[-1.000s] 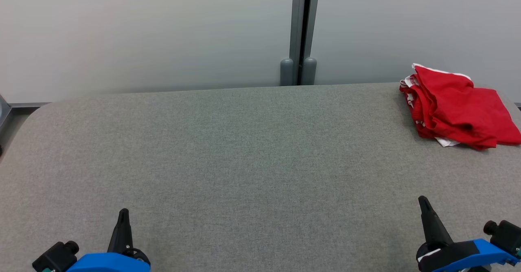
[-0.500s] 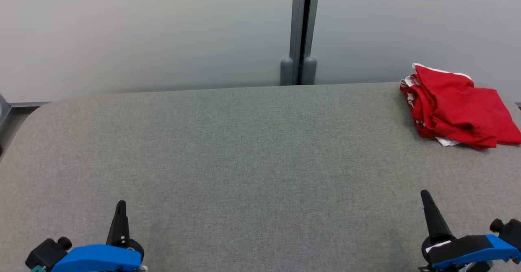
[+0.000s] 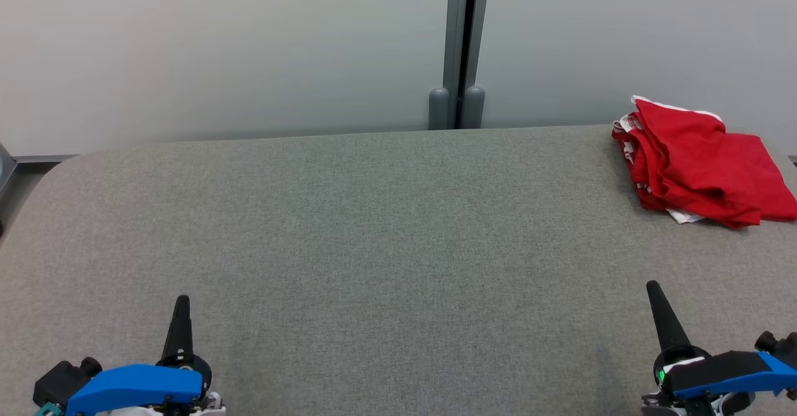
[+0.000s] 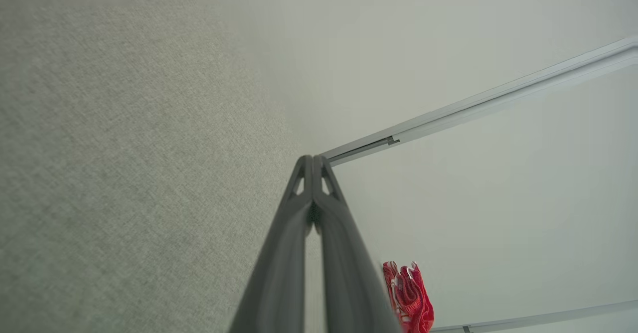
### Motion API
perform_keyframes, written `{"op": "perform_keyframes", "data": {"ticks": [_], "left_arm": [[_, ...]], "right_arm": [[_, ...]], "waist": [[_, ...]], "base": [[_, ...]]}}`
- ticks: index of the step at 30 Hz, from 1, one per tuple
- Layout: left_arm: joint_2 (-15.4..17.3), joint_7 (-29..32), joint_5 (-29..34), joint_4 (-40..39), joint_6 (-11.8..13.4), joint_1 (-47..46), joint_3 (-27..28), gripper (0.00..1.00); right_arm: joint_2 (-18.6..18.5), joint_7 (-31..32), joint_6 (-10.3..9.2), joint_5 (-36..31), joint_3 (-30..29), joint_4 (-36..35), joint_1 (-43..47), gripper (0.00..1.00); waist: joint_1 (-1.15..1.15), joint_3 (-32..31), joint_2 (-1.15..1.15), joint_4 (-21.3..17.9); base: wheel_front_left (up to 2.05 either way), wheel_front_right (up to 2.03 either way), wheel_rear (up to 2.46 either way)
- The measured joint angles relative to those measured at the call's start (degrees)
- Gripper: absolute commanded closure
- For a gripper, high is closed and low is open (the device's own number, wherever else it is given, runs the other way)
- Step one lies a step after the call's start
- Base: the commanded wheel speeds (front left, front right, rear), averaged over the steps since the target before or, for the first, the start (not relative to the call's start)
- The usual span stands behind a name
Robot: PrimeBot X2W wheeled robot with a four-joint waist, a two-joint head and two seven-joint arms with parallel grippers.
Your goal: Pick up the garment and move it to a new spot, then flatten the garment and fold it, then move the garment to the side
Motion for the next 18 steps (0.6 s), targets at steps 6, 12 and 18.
{"op": "perform_keyframes", "data": {"ticks": [6, 12, 18], "left_arm": [[-0.21, 0.91, -3.03, -0.44, -0.02, -0.32, 0.65, 1.0], [-0.46, 1.83, -5.92, -0.83, -0.07, -0.66, 1.25, 1.0], [-0.68, 2.59, -8.67, -1.19, -0.1, -1.19, 1.66, 1.0]], "right_arm": [[-0.01, 0.49, 0.0, 3.48, -0.16, 0.03, -0.42, 1.0], [-0.01, 0.98, 0.0, 6.82, -0.35, 0.08, -0.94, 1.0], [-0.01, 1.33, 0.0, 9.94, -0.51, 0.12, -1.3, 1.0]], "waist": [[0.0, 0.04, 0.0, 0.0], [0.0, 0.09, 0.0, 0.01], [0.0, 0.13, 0.0, 0.01]], "base": [[0.0, 0.0, 0.0], [0.0, 0.0, 0.0], [0.0, 0.0, 0.0]]}}
